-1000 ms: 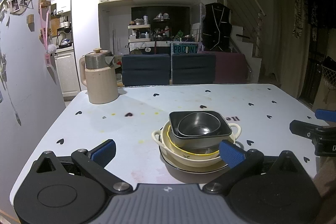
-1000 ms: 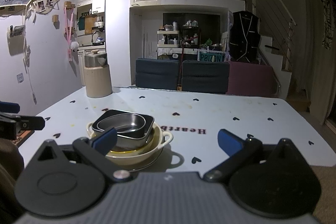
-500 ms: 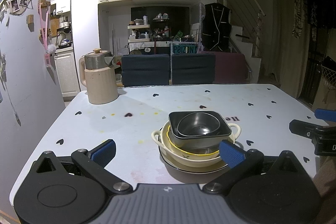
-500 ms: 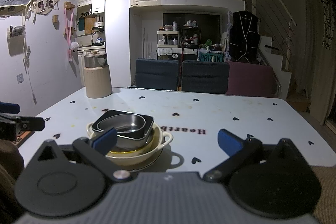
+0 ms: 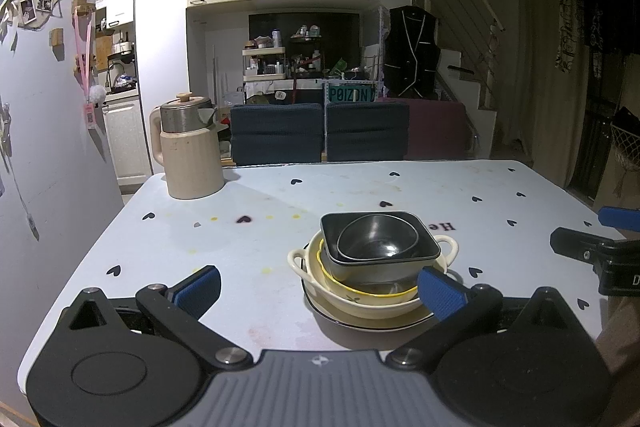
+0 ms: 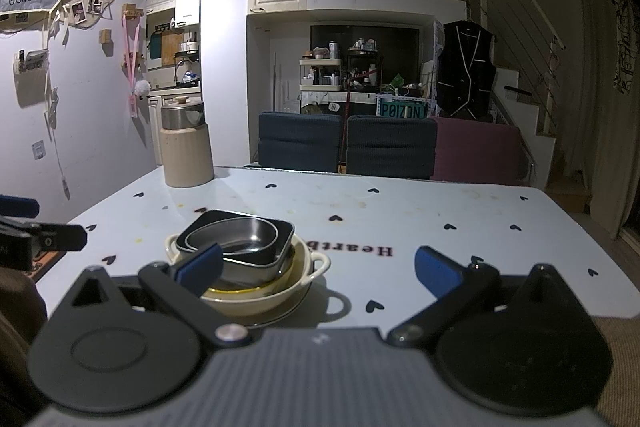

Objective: Organize plates and bowls

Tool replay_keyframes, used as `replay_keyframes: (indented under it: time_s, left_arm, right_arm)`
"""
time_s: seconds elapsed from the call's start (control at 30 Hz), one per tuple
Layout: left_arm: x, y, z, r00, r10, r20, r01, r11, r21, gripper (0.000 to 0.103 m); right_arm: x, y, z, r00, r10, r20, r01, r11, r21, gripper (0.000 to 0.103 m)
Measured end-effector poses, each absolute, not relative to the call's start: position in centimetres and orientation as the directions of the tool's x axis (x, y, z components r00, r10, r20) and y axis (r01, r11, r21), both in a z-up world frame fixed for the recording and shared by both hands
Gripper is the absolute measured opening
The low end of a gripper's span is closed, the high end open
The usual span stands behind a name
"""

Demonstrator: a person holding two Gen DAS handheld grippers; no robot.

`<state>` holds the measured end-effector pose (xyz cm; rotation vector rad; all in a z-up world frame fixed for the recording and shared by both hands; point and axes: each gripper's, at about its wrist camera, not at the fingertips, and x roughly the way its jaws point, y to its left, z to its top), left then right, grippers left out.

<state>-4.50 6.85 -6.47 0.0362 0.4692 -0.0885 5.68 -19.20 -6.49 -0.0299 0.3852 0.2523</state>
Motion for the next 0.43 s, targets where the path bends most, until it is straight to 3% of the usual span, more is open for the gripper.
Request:
replay_keyframes:
  time_s: [0.43]
  left_arm:
    - [-4.49, 6.71, -6.53, 0.887, -0.07, -0.456, 0.093, 0.995, 0.026, 0.103]
  right_arm:
    - [5.85, -18.63, -6.14, 0.899, 0.233, -0.372, -0.243, 0.97, 0.021, 0.103]
